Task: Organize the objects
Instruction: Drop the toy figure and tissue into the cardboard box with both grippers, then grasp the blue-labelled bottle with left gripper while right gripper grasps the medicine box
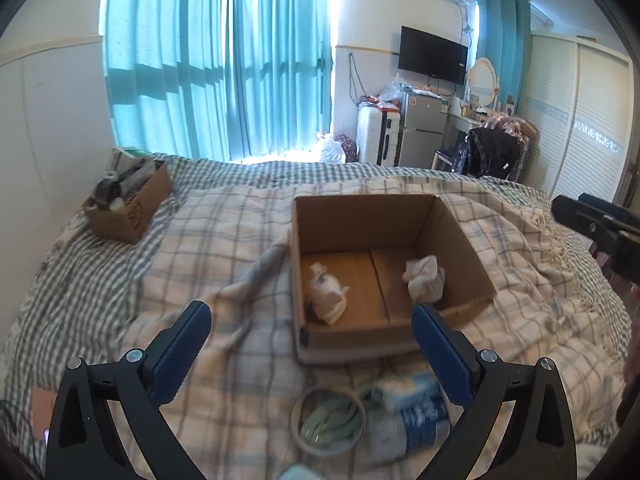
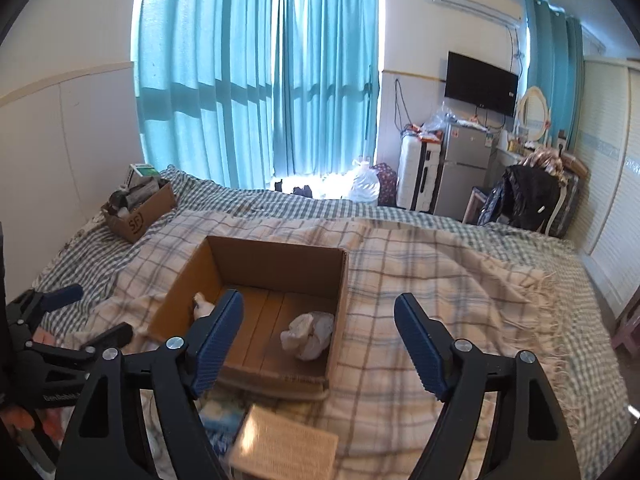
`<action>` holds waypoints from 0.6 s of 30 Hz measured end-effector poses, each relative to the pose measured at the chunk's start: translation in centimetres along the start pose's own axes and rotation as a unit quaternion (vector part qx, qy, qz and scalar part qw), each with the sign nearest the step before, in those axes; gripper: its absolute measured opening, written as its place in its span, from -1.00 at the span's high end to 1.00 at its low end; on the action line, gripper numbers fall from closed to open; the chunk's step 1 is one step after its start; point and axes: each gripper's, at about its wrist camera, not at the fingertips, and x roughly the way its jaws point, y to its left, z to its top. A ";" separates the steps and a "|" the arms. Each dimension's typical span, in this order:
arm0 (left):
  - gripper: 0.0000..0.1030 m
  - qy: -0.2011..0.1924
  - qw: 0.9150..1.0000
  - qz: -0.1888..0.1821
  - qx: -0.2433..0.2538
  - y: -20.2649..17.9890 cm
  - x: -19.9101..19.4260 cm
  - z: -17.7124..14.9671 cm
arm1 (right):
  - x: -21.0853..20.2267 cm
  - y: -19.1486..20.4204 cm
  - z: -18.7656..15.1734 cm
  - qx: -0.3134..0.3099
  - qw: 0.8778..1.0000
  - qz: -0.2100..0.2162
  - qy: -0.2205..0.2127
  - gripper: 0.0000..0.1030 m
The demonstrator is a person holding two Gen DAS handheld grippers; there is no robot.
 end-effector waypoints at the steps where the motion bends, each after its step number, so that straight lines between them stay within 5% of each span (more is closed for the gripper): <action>1: -1.00 -0.001 1.000 0.005 -0.004 0.5 -1.2 -0.8 | -1.1 0.3 -0.3 -0.006 1.000 -0.005 -0.002 -0.52; 9: -1.00 -0.009 0.998 0.026 -0.047 2.7 -5.9 -5.1 | -7.4 1.7 -4.3 -0.032 0.999 -0.007 -0.002 -0.66; 18: -1.00 0.026 0.994 0.021 -0.105 2.4 -3.7 -10.8 | -6.8 1.9 -11.7 -0.007 1.000 -0.007 0.027 -0.67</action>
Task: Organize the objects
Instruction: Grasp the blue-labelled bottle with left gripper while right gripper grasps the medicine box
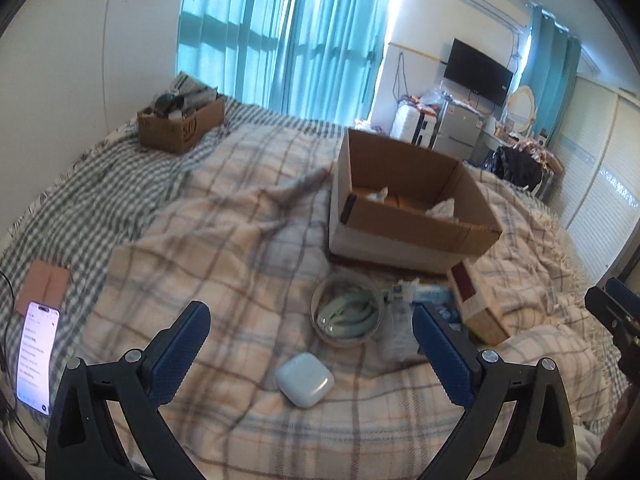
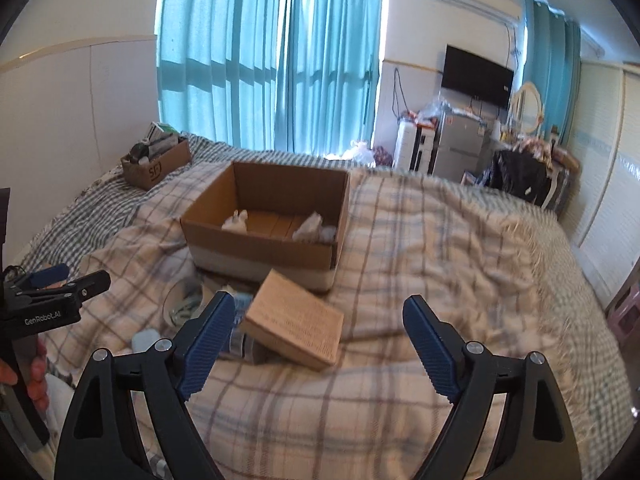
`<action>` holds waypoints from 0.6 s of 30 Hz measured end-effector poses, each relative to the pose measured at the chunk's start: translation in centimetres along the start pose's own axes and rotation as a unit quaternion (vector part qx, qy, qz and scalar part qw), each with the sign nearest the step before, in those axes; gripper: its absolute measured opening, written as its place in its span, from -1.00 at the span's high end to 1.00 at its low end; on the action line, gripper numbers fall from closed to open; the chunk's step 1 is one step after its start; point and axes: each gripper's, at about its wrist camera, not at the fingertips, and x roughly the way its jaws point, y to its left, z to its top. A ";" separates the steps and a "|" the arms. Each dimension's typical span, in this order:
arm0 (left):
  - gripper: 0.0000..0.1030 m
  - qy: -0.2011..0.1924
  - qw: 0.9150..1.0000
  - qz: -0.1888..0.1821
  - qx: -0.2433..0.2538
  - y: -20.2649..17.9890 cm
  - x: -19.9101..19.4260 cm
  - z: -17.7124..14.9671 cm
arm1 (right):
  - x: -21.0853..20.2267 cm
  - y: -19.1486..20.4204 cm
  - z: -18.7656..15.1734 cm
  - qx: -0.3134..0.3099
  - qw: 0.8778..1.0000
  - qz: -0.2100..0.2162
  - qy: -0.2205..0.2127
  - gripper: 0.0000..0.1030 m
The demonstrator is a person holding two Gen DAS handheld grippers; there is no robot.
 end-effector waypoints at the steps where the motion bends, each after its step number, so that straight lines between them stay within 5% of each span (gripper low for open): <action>1: -1.00 0.002 1.000 0.006 0.001 -0.2 0.4 -0.6 | 0.7 0.1 -0.8 -0.003 1.000 -0.005 0.007 -0.67; 10: -1.00 0.045 0.998 0.019 0.045 -3.2 4.9 -5.0 | 6.6 1.9 -4.9 -0.067 0.994 -0.028 0.076 -0.67; 18: -1.00 0.077 0.996 0.030 0.046 -3.6 7.4 -5.3 | 11.2 2.6 -5.6 -0.103 0.988 -0.027 0.114 -0.67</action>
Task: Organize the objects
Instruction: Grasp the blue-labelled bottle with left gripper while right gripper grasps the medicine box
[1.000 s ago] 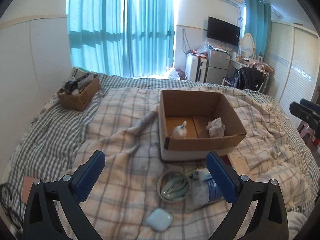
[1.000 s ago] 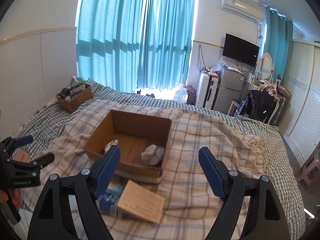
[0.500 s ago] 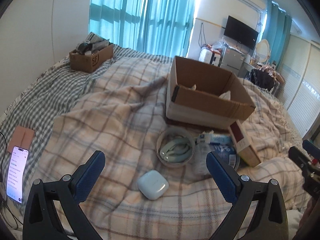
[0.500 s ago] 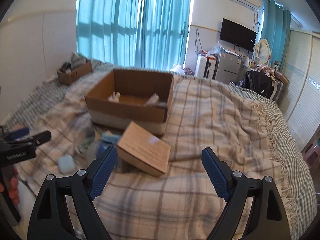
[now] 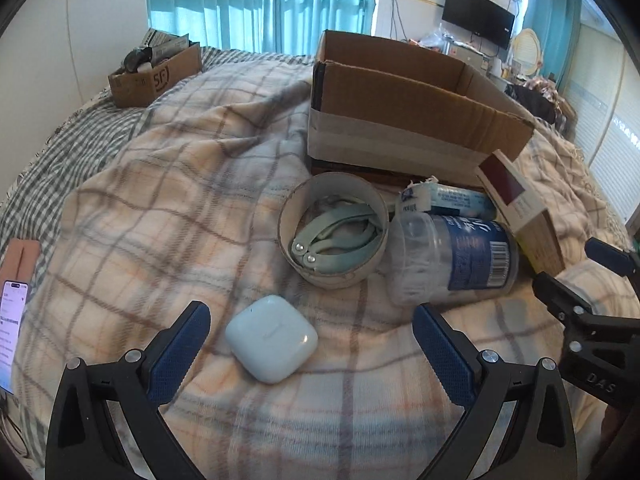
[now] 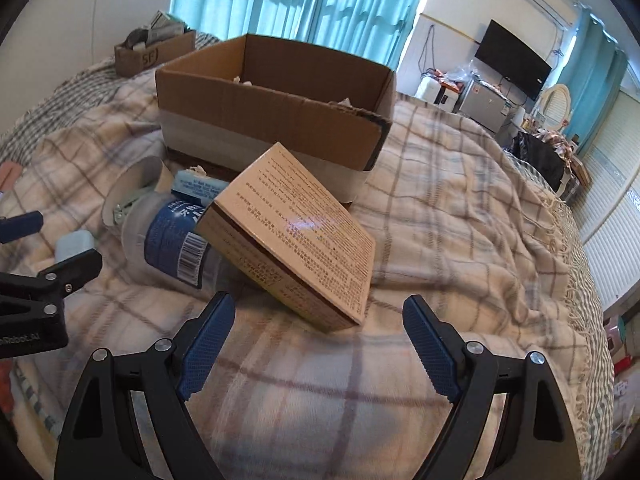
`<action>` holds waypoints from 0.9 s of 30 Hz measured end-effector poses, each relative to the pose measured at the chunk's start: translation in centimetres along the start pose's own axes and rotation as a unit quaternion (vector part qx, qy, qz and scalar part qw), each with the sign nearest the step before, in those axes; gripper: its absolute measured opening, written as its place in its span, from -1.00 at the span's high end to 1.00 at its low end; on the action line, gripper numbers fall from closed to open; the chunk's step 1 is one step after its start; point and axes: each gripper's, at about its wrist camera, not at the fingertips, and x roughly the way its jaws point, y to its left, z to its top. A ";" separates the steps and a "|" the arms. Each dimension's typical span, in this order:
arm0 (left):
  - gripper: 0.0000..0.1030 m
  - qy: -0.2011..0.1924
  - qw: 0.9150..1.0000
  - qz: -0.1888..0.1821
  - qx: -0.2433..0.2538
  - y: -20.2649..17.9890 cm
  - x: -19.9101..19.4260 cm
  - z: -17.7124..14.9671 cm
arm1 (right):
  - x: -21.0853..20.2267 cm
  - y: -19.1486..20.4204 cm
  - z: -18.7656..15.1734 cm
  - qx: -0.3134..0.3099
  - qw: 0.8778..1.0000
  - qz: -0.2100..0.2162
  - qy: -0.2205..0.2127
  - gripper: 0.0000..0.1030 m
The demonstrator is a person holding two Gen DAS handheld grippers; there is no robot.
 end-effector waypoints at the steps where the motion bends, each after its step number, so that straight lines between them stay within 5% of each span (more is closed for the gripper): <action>1: -1.00 0.002 1.000 0.006 0.004 -0.1 0.4 0.2 | 0.5 0.2 0.2 -0.008 1.000 -0.004 0.003 -0.67; 5: -1.00 0.011 1.000 0.010 0.009 -0.3 1.5 0.7 | 3.1 0.4 1.5 -0.039 0.999 -0.023 0.012 -0.66; 9: -1.00 0.011 1.000 0.002 0.018 -1.2 1.4 1.0 | 3.8 -0.6 1.7 -0.011 1.000 -0.009 0.013 -0.01; 12: -1.00 0.015 1.000 -0.013 0.023 -2.1 1.2 1.1 | 2.5 -1.8 1.8 0.006 1.000 -0.017 -0.006 0.28; 19: -1.00 0.022 0.997 -0.071 0.036 -6.0 0.4 1.4 | -0.4 -5.2 1.1 0.073 0.997 0.005 -0.038 0.44; 27: -1.00 0.029 0.996 -0.070 0.037 -8.8 2.8 3.2 | -1.0 -8.0 0.3 0.137 0.989 0.048 -0.041 0.44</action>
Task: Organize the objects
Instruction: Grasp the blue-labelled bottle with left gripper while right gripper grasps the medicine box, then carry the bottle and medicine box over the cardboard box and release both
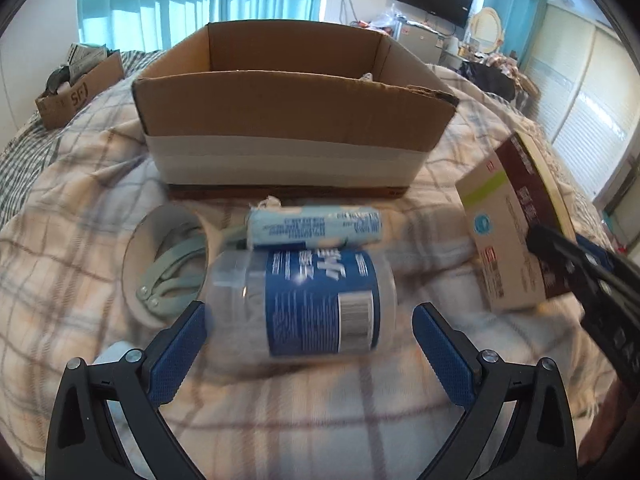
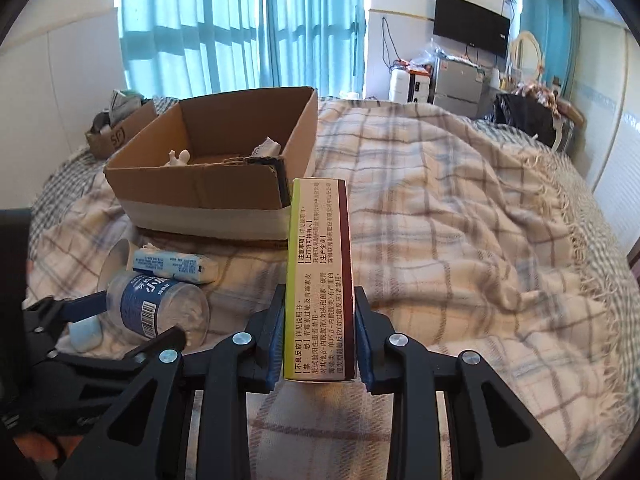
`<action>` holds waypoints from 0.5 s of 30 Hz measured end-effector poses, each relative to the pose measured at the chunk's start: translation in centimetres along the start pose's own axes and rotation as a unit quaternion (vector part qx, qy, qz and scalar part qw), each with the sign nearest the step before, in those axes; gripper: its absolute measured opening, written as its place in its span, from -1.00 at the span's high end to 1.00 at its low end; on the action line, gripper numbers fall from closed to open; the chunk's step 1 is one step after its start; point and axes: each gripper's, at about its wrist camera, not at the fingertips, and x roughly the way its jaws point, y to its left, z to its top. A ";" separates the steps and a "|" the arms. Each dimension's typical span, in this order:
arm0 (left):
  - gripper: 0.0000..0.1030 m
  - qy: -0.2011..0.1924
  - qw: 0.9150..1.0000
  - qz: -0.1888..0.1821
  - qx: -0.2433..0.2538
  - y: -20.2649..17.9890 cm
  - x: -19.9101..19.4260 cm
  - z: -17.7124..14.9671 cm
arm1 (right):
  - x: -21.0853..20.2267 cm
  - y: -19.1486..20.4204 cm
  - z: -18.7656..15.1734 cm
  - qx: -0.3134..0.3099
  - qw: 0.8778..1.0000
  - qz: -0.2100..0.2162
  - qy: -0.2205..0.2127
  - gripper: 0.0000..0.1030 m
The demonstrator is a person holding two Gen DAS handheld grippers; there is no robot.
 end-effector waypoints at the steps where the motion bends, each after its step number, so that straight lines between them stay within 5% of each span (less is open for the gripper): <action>1: -0.97 0.001 1.000 0.002 0.000 -0.1 0.3 0.2 | 0.1 -0.1 0.0 0.002 1.000 0.002 0.000 0.44; 5: -0.74 0.006 1.000 0.023 0.002 -0.1 1.3 0.2 | 1.0 -0.4 0.0 0.007 1.000 0.008 0.007 0.44; 15: -0.74 0.008 1.000 -0.004 -0.018 1.4 -0.8 0.0 | 0.2 -0.5 0.3 0.017 1.000 0.014 -0.004 0.44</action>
